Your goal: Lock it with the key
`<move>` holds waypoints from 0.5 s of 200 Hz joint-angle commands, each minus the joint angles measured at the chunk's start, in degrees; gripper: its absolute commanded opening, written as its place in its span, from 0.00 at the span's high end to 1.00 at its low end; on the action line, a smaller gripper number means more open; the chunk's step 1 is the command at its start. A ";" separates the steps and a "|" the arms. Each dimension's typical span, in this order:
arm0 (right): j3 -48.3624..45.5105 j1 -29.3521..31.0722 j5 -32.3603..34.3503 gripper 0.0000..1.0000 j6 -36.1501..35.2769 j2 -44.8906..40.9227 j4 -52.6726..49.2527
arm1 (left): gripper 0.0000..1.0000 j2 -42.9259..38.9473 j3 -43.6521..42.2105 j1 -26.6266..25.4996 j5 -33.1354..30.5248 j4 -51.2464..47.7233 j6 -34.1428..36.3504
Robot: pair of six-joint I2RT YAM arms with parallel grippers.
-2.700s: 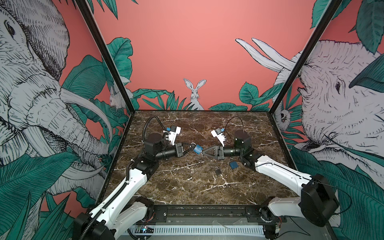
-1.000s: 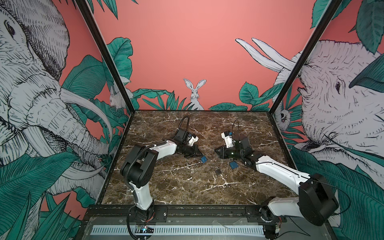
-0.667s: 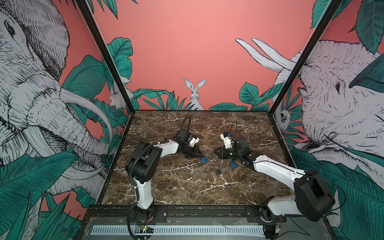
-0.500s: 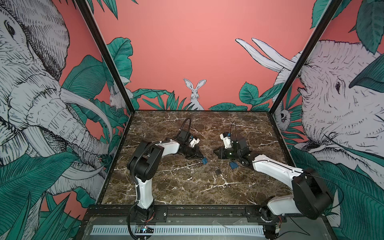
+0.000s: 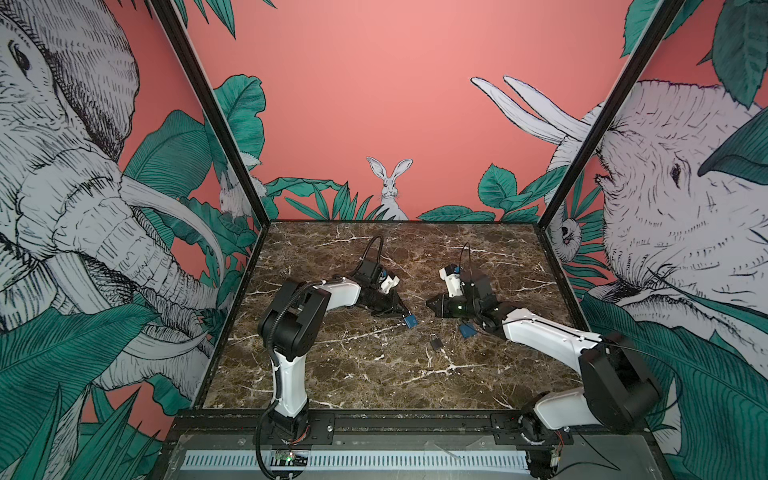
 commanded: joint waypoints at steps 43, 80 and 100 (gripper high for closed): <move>1.59 1.52 4.14 1.00 0.94 3.76 -1.38 | 0.72 -3.09 0.18 0.76 -3.61 -0.94 -1.09; 2.87 2.50 5.14 1.00 2.33 7.49 -0.57 | 0.72 -6.18 -2.52 3.25 -4.68 -0.33 -2.40; 3.61 3.15 5.36 1.00 3.00 9.41 0.55 | 0.72 -8.06 -4.33 4.44 -4.81 0.26 -2.89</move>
